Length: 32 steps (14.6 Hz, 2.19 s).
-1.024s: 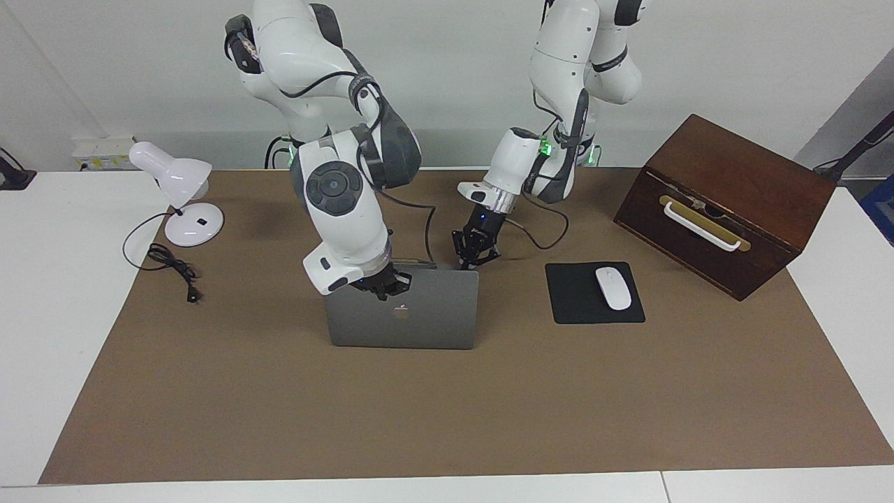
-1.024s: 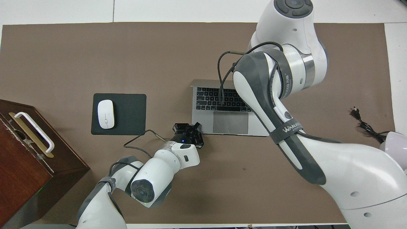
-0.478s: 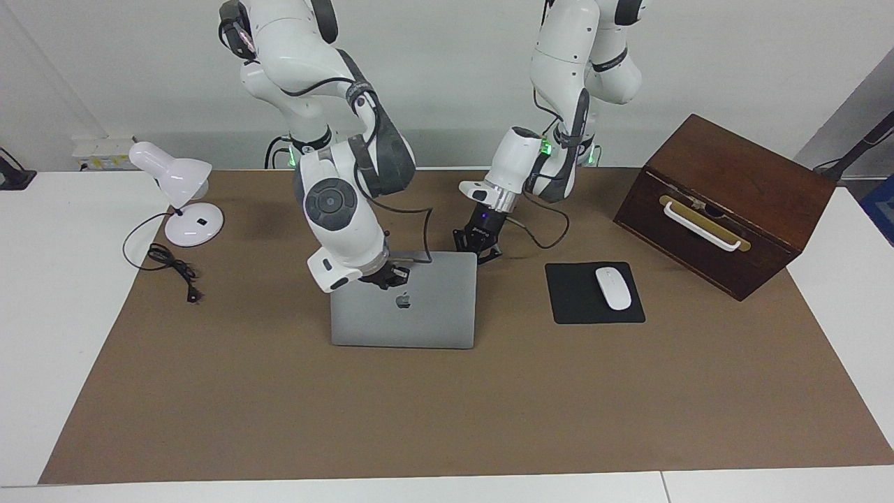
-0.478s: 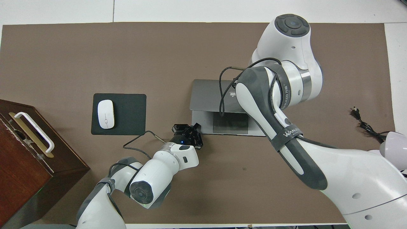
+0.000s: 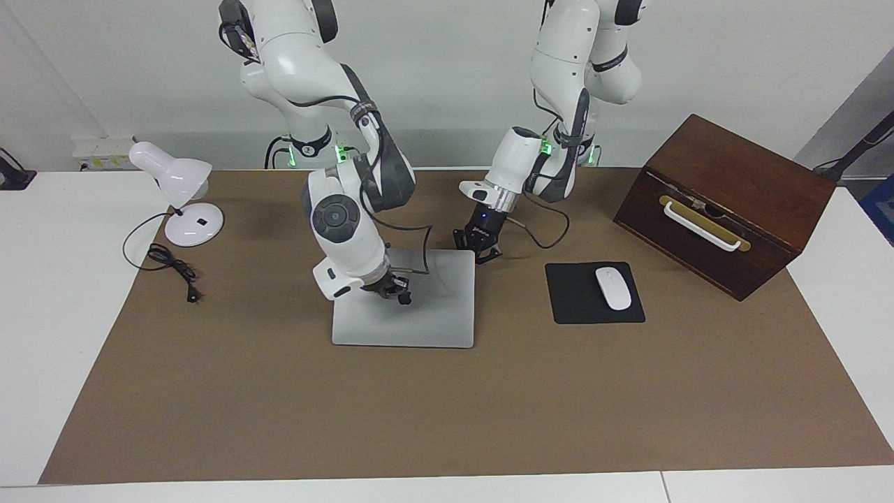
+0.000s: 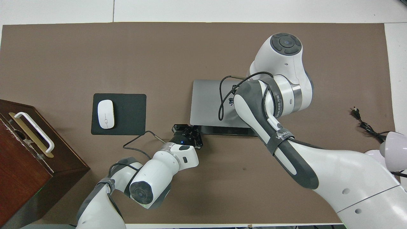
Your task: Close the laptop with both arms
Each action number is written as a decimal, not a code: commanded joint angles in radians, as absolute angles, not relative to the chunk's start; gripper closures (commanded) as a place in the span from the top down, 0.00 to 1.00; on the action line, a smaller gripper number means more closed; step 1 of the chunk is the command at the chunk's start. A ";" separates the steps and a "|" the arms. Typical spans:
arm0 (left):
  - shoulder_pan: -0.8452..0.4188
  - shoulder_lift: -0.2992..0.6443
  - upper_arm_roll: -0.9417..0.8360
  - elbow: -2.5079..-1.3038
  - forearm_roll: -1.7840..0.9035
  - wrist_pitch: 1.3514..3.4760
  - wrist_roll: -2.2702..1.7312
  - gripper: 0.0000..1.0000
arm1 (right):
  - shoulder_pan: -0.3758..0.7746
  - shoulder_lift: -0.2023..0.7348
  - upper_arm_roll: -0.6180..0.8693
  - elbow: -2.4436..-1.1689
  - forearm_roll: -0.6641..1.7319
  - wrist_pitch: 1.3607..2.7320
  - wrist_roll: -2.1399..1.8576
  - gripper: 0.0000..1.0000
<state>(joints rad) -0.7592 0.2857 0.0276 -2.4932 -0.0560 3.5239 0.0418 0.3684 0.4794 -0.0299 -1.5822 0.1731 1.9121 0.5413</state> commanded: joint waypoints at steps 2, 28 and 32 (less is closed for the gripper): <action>-0.779 0.302 0.044 -2.569 -0.066 3.504 0.060 0.00 | 0.368 0.445 -0.025 -1.654 0.196 1.973 0.520 0.00; -0.770 0.302 0.044 -2.576 -0.066 3.504 0.060 0.00 | 0.302 0.341 -0.051 -1.606 0.154 2.049 0.490 0.00; -0.764 0.273 0.043 -2.579 -0.066 3.504 0.046 0.00 | 0.178 0.351 -0.049 -1.470 0.034 2.046 0.280 0.00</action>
